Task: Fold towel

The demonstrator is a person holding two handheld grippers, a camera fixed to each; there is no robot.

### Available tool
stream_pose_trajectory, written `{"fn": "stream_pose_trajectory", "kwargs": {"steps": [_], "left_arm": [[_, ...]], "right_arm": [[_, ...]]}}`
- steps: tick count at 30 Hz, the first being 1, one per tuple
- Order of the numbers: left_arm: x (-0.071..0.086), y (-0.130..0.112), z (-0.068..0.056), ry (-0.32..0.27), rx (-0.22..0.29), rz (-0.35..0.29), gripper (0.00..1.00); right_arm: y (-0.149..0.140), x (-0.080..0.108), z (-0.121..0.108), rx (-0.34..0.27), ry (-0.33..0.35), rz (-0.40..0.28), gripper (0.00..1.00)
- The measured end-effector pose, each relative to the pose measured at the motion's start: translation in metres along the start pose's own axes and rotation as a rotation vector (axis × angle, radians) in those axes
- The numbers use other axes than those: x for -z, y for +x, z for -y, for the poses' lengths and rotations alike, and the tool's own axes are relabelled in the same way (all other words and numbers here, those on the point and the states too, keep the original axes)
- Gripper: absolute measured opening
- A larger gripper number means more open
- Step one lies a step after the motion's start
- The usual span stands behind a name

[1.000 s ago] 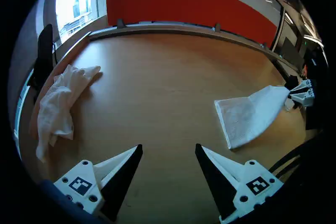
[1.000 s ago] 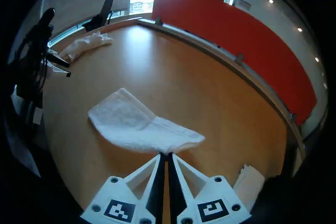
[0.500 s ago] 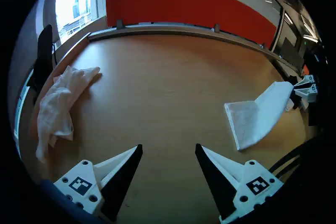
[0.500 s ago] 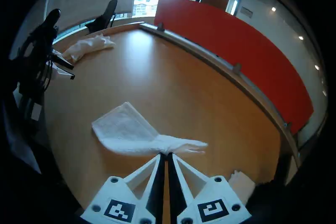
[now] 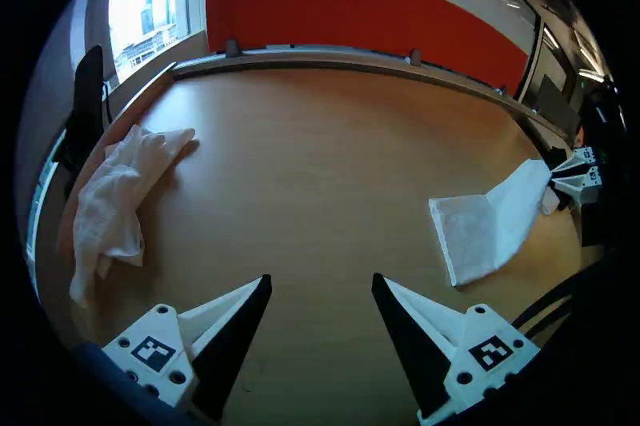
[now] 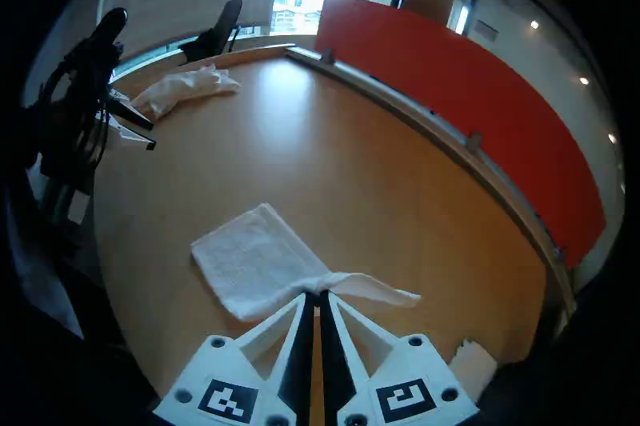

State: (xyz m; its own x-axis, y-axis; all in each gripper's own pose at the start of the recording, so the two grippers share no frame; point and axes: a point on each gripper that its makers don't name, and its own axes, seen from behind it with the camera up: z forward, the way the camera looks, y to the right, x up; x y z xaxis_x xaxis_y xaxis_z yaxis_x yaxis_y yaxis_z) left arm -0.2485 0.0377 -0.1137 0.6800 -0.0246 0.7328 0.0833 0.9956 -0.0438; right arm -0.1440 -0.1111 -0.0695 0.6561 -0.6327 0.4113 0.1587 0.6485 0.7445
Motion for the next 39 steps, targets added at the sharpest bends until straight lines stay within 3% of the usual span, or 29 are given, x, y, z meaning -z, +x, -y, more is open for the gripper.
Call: {"fn": "stream_pose_trajectory", "kwargs": {"steps": [24,33,39], "left_arm": [[0.021,0.004,0.022,0.03,0.048,-0.033,0.93],[0.025,-0.001,0.03,0.045,0.063,-0.034,0.93],[0.026,-0.002,0.031,0.047,0.063,-0.035,0.93]], "right_arm": [[0.023,-0.067,0.091,0.119,0.213,0.028,0.04],[0.017,-0.076,0.098,0.108,0.234,0.046,0.05],[0.019,-0.072,0.098,0.109,0.235,0.036,0.05]]}}
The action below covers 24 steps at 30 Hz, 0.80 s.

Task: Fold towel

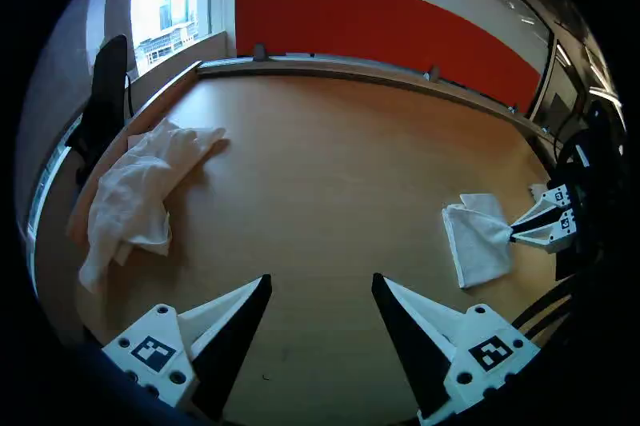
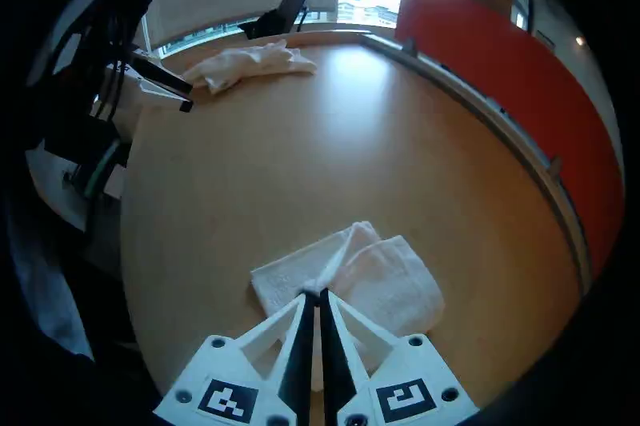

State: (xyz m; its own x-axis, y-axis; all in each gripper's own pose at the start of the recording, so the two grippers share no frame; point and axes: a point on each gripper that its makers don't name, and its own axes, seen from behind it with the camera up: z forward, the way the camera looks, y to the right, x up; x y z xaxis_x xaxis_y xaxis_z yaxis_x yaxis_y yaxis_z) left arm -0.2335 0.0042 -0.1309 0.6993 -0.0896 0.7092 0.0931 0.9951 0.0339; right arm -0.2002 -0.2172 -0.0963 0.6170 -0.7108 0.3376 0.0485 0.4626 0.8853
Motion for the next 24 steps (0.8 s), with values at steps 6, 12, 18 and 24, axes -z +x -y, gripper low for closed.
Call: {"fn": "stream_pose_trajectory", "kwargs": {"steps": [6,12,18,24], "left_arm": [[-0.0009,0.0009,-0.0013,-0.001,-0.006,-0.001,0.93],[0.0,0.0013,-0.0016,0.0,-0.007,-0.003,0.93],[0.0008,0.0009,-0.0013,0.001,-0.006,-0.003,0.93],[0.0004,-0.0012,-0.0021,0.001,-0.004,0.0,0.93]], "right_arm": [[0.0003,0.0017,0.0021,0.009,0.005,0.0,0.05],[0.0,0.003,0.0073,0.016,0.02,-0.001,0.04],[-0.0027,0.0007,0.0078,0.016,0.022,0.003,0.05],[-0.0047,-0.0011,0.0079,0.01,0.021,0.006,0.08]]}}
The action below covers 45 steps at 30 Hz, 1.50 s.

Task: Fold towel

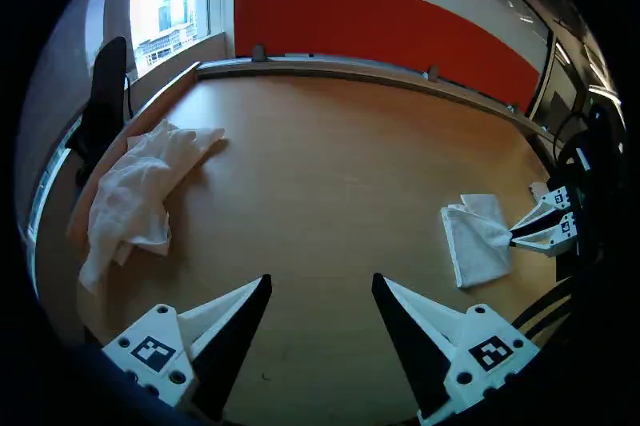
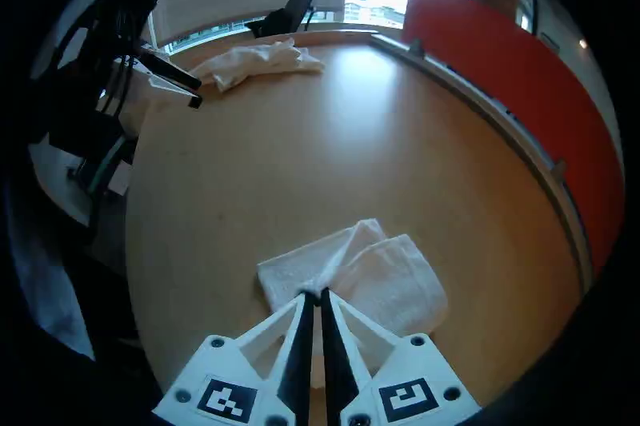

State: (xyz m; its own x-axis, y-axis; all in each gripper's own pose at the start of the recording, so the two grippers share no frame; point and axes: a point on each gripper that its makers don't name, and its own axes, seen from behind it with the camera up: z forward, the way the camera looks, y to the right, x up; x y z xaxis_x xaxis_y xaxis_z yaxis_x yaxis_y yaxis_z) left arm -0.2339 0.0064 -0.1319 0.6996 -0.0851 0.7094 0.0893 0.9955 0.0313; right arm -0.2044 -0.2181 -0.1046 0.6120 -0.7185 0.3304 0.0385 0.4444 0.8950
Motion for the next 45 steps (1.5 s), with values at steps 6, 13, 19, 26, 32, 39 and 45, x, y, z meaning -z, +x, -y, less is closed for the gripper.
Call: {"fn": "stream_pose_trajectory", "kwargs": {"steps": [6,13,19,26,32,39,45], "left_arm": [[0.0,0.001,-0.001,0.0,-0.001,-0.001,0.93],[0.0,0.003,-0.001,0.0,-0.002,-0.003,0.93],[0.0,0.004,-0.001,0.0,-0.002,-0.004,0.93],[0.0,0.005,-0.002,0.001,-0.004,-0.006,0.93],[0.0,0.006,-0.003,0.0,-0.004,-0.007,0.93],[0.0,0.006,-0.004,-0.001,-0.007,-0.009,0.93],[-0.001,0.006,-0.005,-0.001,-0.009,-0.009,0.93]], "right_arm": [[-0.002,0.0,0.001,-0.006,0.001,0.003,0.45],[-0.006,0.0,-0.001,-0.02,-0.008,0.007,0.75],[-0.014,0.001,-0.002,-0.042,-0.014,0.013,0.79],[-0.029,0.003,-0.003,-0.065,-0.027,0.03,0.8],[-0.047,0.008,-0.004,-0.09,-0.039,0.052,0.79],[-0.073,0.011,-0.004,-0.116,-0.052,0.085,0.79],[-0.092,0.01,-0.002,-0.136,-0.06,0.11,0.79]]}}
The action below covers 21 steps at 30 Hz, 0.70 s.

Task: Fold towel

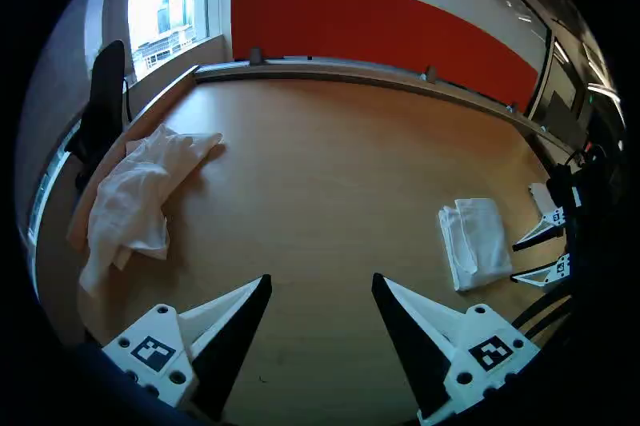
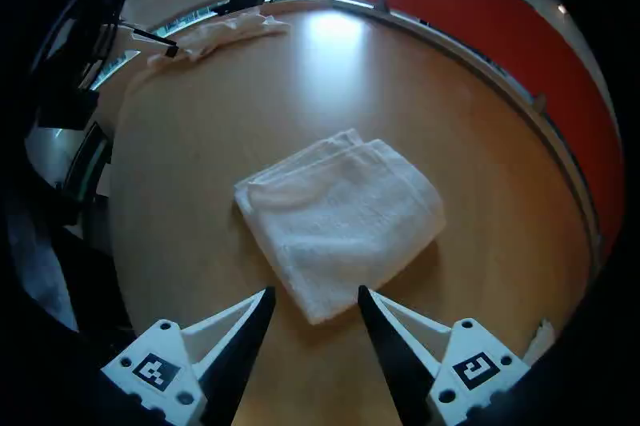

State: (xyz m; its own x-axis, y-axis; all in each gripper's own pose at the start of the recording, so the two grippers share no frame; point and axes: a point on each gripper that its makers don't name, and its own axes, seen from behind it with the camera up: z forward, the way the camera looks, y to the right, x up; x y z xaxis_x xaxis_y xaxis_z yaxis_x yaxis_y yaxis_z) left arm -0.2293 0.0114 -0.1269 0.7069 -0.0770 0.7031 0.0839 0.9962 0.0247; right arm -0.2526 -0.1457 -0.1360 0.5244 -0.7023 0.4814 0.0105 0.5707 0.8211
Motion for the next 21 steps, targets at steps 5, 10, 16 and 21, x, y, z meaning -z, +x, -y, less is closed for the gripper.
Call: {"fn": "stream_pose_trajectory", "kwargs": {"steps": [5,10,16,21], "left_arm": [[0.0,0.0,-0.001,0.0,-0.002,0.0,0.93],[0.001,0.0,0.0,0.005,-0.004,0.001,0.93],[0.0,0.0,0.001,0.004,-0.003,0.0,0.93],[0.0,0.0,0.001,0.004,-0.002,0.0,0.93]], "right_arm": [[-0.006,-0.001,0.0,-0.013,-0.005,0.006,0.79],[-0.011,-0.003,0.0,-0.021,-0.009,0.015,0.76],[-0.019,-0.005,-0.001,-0.025,-0.022,0.031,0.72],[-0.024,-0.006,-0.002,-0.029,-0.033,0.043,0.61]]}}
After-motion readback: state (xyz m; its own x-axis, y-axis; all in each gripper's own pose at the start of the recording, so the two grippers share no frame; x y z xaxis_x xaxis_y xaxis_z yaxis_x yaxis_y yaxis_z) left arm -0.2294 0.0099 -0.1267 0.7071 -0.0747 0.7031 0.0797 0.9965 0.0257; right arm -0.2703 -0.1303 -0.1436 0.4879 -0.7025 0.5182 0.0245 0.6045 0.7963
